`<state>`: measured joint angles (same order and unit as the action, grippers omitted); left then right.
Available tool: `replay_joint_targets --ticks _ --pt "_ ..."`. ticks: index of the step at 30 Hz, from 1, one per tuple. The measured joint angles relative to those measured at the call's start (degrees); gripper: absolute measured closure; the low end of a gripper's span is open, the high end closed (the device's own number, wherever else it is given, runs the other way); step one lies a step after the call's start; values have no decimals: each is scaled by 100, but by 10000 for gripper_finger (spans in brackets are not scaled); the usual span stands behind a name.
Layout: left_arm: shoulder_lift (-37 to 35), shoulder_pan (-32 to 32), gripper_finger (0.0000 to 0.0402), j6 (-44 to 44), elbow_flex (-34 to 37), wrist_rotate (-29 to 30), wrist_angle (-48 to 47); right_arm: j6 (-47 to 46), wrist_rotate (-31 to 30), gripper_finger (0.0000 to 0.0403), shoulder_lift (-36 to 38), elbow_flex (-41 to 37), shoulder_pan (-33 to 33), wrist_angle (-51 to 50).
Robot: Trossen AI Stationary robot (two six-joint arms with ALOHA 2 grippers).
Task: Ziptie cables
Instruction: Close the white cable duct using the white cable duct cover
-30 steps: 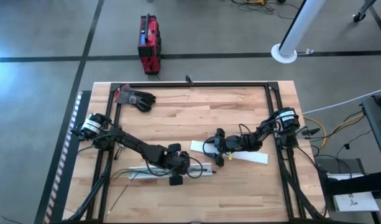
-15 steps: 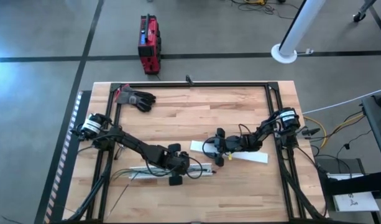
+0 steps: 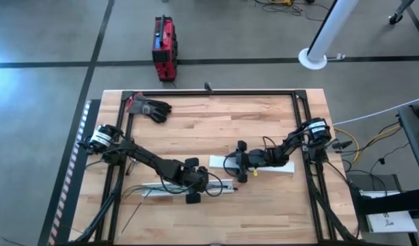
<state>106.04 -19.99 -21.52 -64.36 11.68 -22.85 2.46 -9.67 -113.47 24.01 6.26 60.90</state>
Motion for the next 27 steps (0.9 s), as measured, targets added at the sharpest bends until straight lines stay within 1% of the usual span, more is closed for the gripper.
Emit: replay_joint_targets --ticks 3,7,10,13,16,18,21,24,27 --pt "0 0 399 0 0 0 2 244 -39 184 359 -12 16 -217" --pt "2 0 398 -83 0 0 -15 596 -95 184 1129 -56 21 -717" --pt "3 4 398 -190 31 1 -15 545 -94 184 1834 -31 34 -1321" --pt "4 4 398 -325 100 79 -9 320 -63 184 2379 -31 136 -2001" --pt "10 18 400 -552 180 231 30 283 86 184 2748 -4 339 -2096" --pt "18 31 399 -654 217 253 38 267 267 184 2802 -4 545 -2108" --pt "22 31 398 -632 229 275 67 272 373 184 2769 85 904 -2079" --pt "22 33 400 -549 238 277 160 269 376 184 2542 258 1222 -2046" --pt "22 48 400 -491 241 278 236 271 374 184 2203 530 1407 -2076"
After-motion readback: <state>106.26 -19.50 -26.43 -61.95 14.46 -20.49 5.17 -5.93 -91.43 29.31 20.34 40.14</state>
